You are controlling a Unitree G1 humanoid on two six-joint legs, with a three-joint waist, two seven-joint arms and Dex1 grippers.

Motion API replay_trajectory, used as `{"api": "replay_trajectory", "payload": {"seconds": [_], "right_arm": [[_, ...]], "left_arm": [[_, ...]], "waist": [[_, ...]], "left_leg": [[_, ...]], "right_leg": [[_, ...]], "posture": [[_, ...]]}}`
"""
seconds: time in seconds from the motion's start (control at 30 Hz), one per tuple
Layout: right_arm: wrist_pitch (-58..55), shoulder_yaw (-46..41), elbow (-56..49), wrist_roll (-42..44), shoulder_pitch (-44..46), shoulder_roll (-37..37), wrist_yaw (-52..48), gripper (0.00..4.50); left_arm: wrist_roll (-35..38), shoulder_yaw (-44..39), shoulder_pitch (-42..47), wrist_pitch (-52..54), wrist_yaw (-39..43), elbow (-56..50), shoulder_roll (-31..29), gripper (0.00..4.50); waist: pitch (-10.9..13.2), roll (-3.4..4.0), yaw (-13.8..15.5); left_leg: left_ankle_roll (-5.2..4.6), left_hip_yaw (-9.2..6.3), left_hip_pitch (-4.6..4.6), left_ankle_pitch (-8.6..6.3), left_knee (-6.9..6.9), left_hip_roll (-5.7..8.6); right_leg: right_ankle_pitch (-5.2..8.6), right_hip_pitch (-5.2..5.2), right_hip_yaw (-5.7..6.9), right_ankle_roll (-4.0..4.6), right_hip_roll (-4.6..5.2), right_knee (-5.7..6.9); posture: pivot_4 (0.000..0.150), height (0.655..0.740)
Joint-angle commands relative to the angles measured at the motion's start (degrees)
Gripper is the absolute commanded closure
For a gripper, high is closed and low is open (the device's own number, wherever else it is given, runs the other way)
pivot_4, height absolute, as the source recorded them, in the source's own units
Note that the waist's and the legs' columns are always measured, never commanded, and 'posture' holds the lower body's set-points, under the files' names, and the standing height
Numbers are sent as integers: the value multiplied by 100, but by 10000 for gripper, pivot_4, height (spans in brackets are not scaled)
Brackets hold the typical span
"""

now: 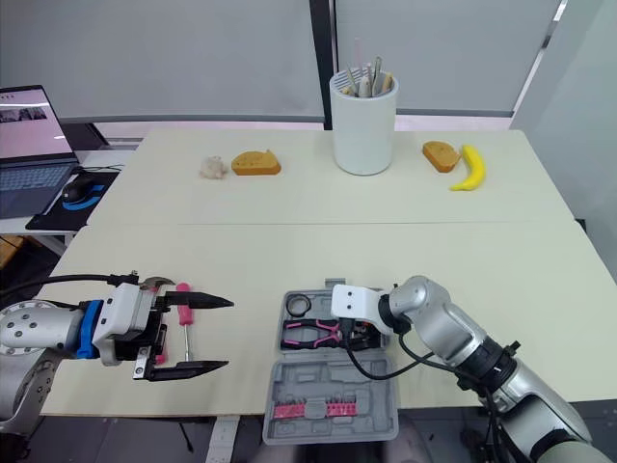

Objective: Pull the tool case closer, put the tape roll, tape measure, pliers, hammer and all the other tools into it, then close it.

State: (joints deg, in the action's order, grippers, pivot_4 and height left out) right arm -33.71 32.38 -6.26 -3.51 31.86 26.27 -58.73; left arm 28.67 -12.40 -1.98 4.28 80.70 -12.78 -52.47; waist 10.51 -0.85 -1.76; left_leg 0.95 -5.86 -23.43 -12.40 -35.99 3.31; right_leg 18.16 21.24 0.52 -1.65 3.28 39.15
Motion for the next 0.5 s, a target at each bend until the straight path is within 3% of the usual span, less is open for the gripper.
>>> {"api": "replay_trajectory", "payload": {"seconds": [0.03, 0.13, 0.5], "right_arm": [[456, -453, -196, 203, -114, -136, 277, 8628], [1049, -583, -132, 232, -557, -119, 435, 10337], [2125, -586, 678, -100, -983, -547, 1214, 35443]], "left_arm": [[1, 38, 57, -112, 21, -18, 0, 0], [18, 67, 76, -149, 42, 17, -1, 0], [-37, 94, 70, -311, 111, 157, -12, 0]], "waist": [[0, 0, 1], [-1, -1, 17], [-1, -1, -9]], "left_leg": [[0, 0, 0, 0, 0, 0], [0, 0, 0, 0, 0, 1], [1, 3, 3, 1, 0, -5]], "right_leg": [[0, 0, 0, 0, 0, 0], [0, -1, 0, 0, 0, -3], [-2, 4, -4, 2, -8, 9]], "posture": [[1500, 7400], [1500, 7400], [1500, 7400]]}}
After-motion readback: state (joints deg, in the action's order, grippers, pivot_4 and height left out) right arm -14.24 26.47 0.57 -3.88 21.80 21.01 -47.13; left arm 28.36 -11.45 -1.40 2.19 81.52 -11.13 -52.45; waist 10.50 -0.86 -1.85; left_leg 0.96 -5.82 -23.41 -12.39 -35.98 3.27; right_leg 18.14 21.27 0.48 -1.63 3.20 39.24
